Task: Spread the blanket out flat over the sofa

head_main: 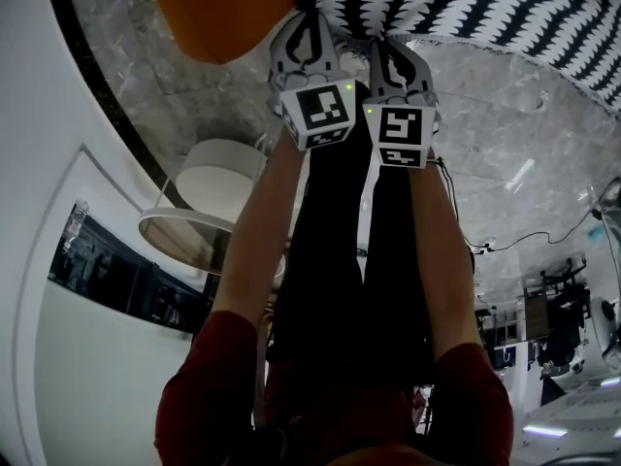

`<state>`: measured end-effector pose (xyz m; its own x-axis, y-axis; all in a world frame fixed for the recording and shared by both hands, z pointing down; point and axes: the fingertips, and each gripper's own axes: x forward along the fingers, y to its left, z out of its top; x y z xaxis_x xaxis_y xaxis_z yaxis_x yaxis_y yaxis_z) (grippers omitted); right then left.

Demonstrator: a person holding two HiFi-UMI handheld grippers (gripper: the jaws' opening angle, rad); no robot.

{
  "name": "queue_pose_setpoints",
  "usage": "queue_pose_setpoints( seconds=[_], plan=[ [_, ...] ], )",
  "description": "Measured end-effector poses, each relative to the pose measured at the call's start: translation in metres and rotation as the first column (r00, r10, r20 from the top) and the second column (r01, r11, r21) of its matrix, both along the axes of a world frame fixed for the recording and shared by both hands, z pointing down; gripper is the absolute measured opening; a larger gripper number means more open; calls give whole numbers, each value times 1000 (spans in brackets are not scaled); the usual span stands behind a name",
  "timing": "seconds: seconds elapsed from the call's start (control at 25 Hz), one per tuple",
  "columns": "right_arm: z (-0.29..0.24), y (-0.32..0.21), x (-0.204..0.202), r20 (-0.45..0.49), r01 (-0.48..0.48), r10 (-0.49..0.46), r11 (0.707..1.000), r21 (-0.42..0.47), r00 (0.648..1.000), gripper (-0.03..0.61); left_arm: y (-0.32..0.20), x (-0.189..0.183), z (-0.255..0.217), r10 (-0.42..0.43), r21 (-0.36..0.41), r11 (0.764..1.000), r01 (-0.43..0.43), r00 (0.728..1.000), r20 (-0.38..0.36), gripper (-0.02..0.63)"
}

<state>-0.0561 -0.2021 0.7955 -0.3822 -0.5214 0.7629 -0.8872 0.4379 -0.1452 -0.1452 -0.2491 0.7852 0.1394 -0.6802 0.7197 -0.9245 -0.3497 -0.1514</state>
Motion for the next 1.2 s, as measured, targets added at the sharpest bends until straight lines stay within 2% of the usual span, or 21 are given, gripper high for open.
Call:
queue_pose_setpoints(
  seconds=[0.36, 0.6, 0.64, 0.68, 0.8, 0.92, 1.0, 1.2],
  plan=[
    [15, -7, -3, 14, -35, 36, 998, -60, 999, 18, 2, -4, 7, 23, -12, 1000, -23, 999, 31, 25],
    [22, -12, 1, 32, -71, 74, 993, -97, 997, 23, 2, -4, 8, -6, -28, 1000, 6, 1000, 2, 26],
    [22, -10, 2, 39, -75, 79, 991, -111, 996, 36, 3, -5, 8, -13, -34, 999, 13, 1000, -3, 26],
    [22, -9, 4, 43, -80, 86, 989, -121, 995, 83, 3, -5, 9, -20, -41, 999, 20, 1000, -10, 26],
    [21, -4, 12, 48, -106, 113, 985, -134, 992, 115, 5, -4, 10, -31, -56, 998, 30, 999, -21, 31],
    [18, 2, 20, 49, -118, 126, 984, -136, 991, 121, 10, -2, 10, -36, -78, 996, 33, 999, -32, 53],
    [13, 6, 22, 54, -117, 125, 984, -138, 991, 124, 15, -2, 6, -39, -88, 995, 36, 999, -33, 89],
    [-6, 12, 18, 60, -107, 114, 988, -115, 992, 126, 30, -2, -6, -51, -96, 994, 46, 997, -53, 95]
  ],
)
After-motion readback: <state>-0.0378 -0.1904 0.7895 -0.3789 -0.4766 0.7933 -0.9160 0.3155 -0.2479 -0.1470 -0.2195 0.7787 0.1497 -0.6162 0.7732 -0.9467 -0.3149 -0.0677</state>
